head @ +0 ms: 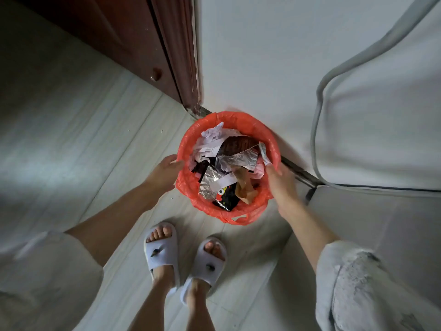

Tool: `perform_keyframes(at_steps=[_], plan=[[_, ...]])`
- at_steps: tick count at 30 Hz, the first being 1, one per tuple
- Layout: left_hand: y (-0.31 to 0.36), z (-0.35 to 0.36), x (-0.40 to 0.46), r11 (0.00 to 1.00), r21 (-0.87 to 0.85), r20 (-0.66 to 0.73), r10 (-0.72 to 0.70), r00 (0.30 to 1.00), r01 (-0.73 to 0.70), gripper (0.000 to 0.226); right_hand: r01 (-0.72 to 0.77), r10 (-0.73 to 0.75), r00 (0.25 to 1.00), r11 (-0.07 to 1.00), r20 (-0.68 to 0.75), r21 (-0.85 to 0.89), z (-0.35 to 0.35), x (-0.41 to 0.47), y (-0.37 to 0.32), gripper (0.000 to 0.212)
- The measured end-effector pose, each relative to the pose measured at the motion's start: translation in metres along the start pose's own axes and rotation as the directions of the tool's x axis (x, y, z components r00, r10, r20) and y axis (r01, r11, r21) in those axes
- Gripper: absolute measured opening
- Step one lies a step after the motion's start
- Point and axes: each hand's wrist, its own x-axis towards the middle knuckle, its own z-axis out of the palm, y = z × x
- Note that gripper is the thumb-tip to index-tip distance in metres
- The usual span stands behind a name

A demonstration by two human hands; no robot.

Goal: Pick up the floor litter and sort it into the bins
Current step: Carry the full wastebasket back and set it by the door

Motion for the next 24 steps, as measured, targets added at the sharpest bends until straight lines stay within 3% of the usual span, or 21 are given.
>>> perform_keyframes(at_steps=[2,5,8,11,18,24], plan=[[0.000,-0.006,-0.022,1.000,0.019,0.016,-0.012,1.000,0.012,0.039,0.093,-0.079,0.991,0.988,0.112,-0.127,0.003,-0.028,-0.009,0.032],[0.009,-0.014,-0.071,0.998,-0.061,0.067,-0.002,0.998,0.006,0.020,0.175,-0.107,0.959,0.952,0.261,-0.250,0.000,-0.079,-0.032,0.039],[0.022,-0.032,-0.131,0.997,-0.022,0.032,0.071,0.997,-0.070,0.026,0.237,-0.148,0.931,0.941,0.335,-0.242,-0.013,-0.141,-0.065,0.038],[0.042,-0.071,-0.198,0.975,0.129,-0.032,0.186,0.982,-0.180,0.029,0.285,-0.185,0.912,0.928,0.366,-0.242,-0.034,-0.211,-0.109,0.037],[0.102,-0.223,-0.385,0.885,0.170,-0.263,0.465,0.846,-0.434,0.029,0.593,-0.422,0.760,0.761,0.495,-0.262,-0.066,-0.379,-0.255,0.036],[0.069,-0.291,-0.511,0.864,0.087,-0.497,0.469,0.731,-0.495,0.026,0.772,-0.580,0.588,0.609,0.564,-0.179,-0.043,-0.479,-0.325,0.035]])
